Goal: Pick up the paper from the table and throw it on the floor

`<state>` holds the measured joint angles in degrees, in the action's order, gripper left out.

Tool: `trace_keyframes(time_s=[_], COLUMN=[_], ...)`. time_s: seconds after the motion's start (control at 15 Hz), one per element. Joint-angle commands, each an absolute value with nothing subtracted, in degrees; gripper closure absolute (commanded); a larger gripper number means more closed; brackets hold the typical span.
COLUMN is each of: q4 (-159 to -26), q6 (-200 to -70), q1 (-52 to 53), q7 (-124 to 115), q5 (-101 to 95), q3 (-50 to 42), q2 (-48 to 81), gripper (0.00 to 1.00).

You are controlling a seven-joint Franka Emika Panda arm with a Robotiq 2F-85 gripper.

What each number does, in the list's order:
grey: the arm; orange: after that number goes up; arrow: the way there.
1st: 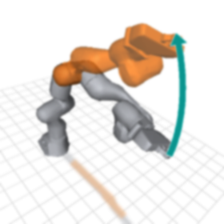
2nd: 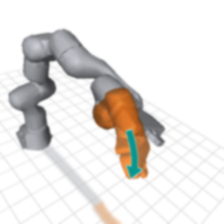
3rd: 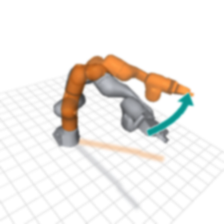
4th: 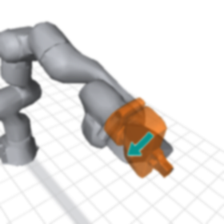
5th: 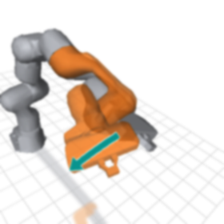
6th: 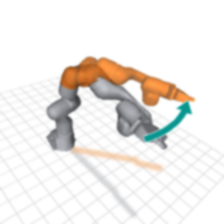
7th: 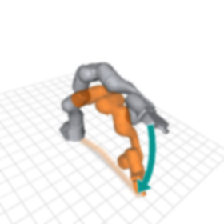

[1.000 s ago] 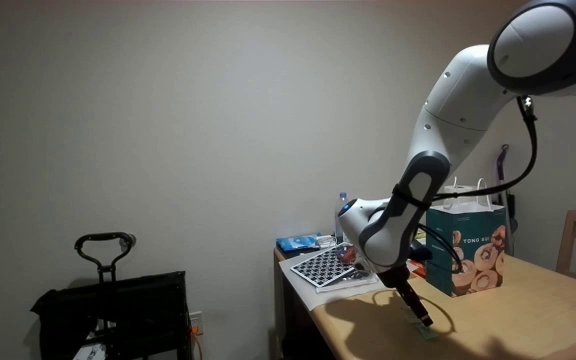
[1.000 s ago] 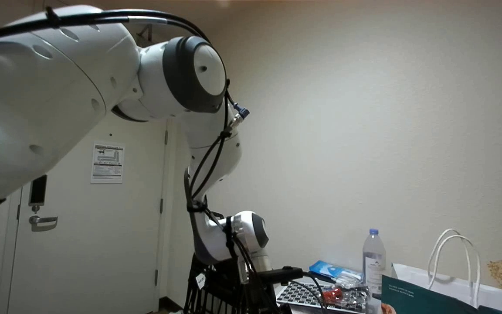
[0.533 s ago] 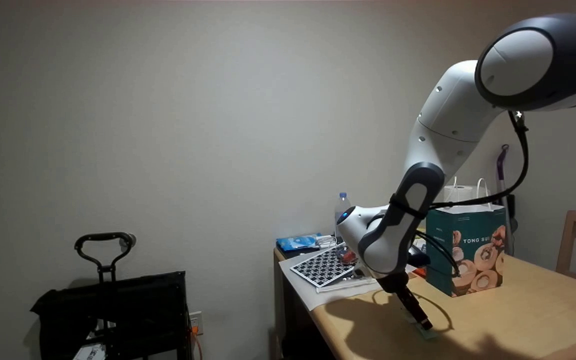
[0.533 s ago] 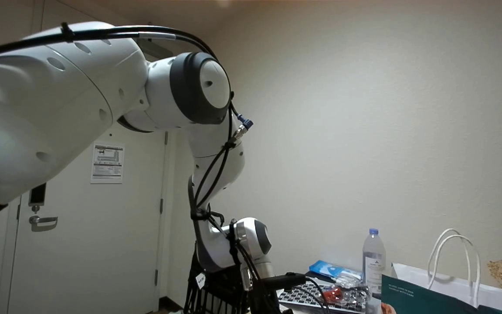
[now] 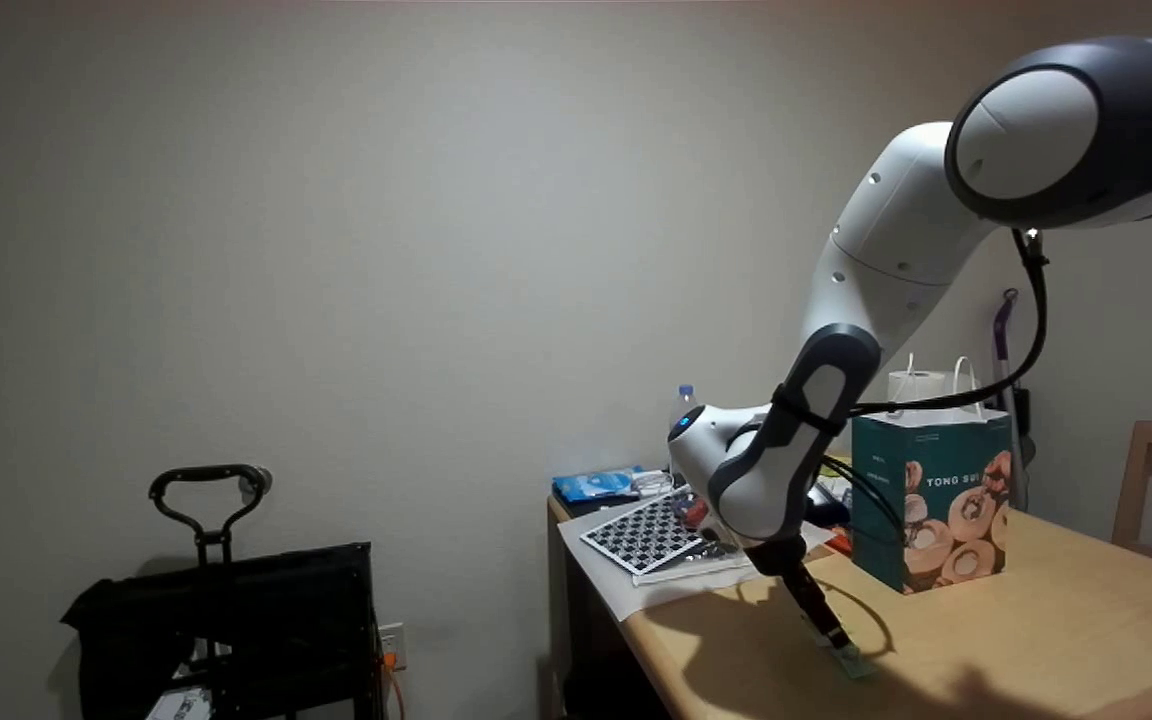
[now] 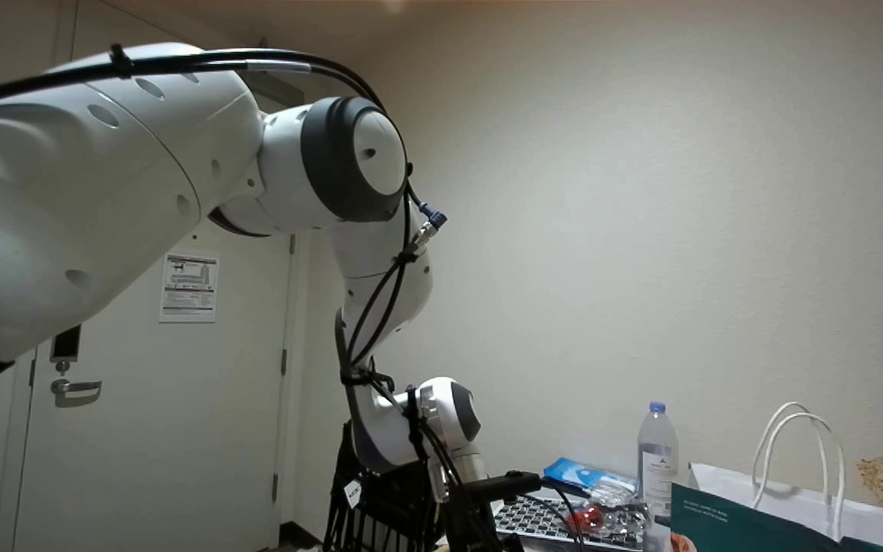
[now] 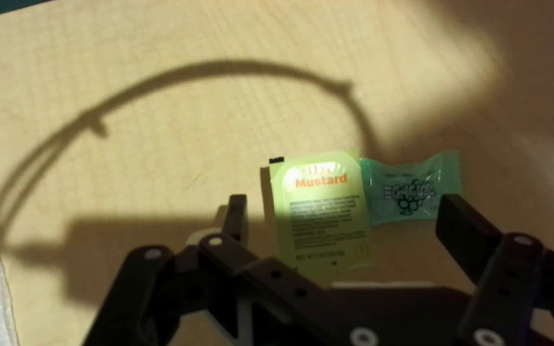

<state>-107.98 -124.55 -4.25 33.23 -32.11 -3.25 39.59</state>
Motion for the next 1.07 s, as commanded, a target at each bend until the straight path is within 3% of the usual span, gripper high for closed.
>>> trace_keyframes(time_s=[0.0, 0.13, 0.2, 0.8, 1.0], q4=[-105.95, -105.21, -104.82, -104.32, -104.77], q6=[-124.04, -124.00, -123.88, -123.26, -121.63], q1=[-5.26, -5.67, -5.86, -4.70, -3.87], q7=[35.87, 36.67, 37.05, 35.46, 34.64], q5=[-31.75, -31.40, -31.16, -32.55, -32.58], q3=[-2.46, -2.28, -2.23, -3.29, -3.40], q2=[42.34, 43.96, 44.68, 43.80, 42.44], gripper=[0.00, 0.00, 0.20, 0.78, 0.92])
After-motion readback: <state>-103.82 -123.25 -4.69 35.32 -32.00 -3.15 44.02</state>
